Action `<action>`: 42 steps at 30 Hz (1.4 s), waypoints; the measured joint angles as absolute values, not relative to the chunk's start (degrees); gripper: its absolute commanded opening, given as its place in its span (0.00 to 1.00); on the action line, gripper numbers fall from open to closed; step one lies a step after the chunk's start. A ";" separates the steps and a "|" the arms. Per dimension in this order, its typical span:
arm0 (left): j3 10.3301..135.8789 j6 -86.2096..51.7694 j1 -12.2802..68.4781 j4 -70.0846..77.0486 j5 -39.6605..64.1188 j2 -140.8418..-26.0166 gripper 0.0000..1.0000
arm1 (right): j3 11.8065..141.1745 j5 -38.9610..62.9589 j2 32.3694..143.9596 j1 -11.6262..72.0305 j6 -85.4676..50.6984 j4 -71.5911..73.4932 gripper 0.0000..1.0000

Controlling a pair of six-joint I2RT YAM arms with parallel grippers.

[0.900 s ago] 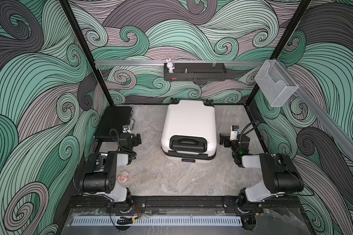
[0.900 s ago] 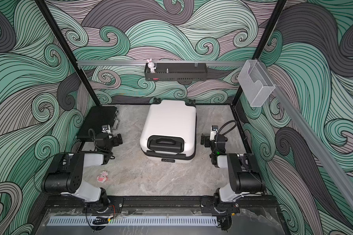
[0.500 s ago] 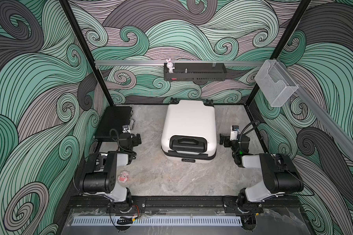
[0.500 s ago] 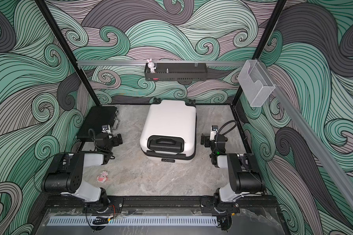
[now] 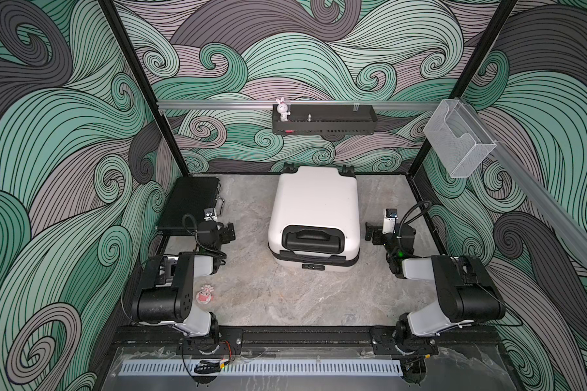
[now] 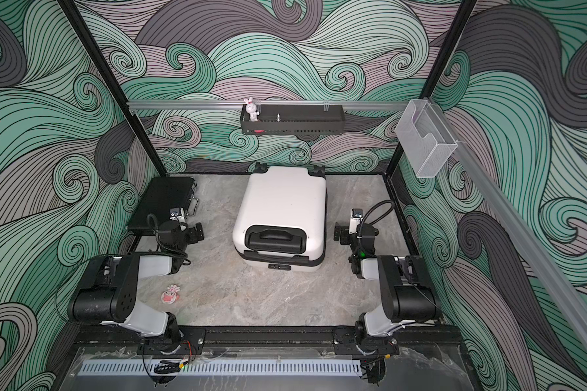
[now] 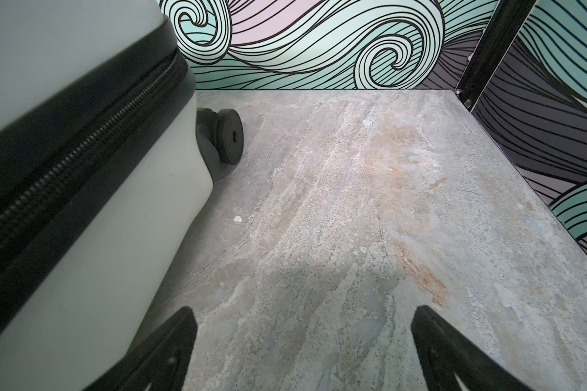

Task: Open the suitcase zippers
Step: Pick up the suitcase from the center of the board.

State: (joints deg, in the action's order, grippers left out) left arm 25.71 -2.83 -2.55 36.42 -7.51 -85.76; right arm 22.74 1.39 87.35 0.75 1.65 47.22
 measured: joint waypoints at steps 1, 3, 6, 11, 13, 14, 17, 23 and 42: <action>26.20 -2.42 -2.35 33.65 -6.76 -84.05 0.99 | 22.76 1.56 85.54 0.78 1.74 45.47 1.00; 28.29 -2.13 -1.76 27.77 -5.98 -80.34 0.99 | 23.49 2.04 79.94 0.80 1.74 39.22 0.99; 33.89 -3.99 -1.17 21.23 -5.15 -75.96 0.98 | 29.15 4.21 71.00 0.93 1.98 26.96 0.99; 40.75 -13.19 -0.95 14.41 0.47 -72.10 0.95 | 39.53 10.41 60.90 1.91 2.20 13.30 0.99; 42.96 -17.26 -0.95 12.19 4.29 -71.88 0.95 | 42.30 12.29 58.30 2.92 1.30 9.13 1.00; 43.90 -19.07 -0.95 11.03 6.20 -71.85 0.94 | 43.72 13.08 57.52 3.90 0.89 6.81 0.99; 45.19 -23.11 -0.95 8.10 11.46 -71.75 0.92 | 49.08 15.42 57.58 8.08 0.73 -1.69 0.99; 44.60 -28.53 -0.43 3.68 20.14 -70.43 0.88 | 62.11 20.08 62.00 17.58 4.60 -20.60 0.99; 29.02 -32.01 0.47 10.24 28.80 -65.56 0.85 | 76.53 23.53 70.24 37.26 22.68 -52.29 1.00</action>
State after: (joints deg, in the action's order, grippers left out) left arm 29.02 -32.01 0.47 10.24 28.80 -65.56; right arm 76.53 23.53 70.24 37.26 22.68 -52.29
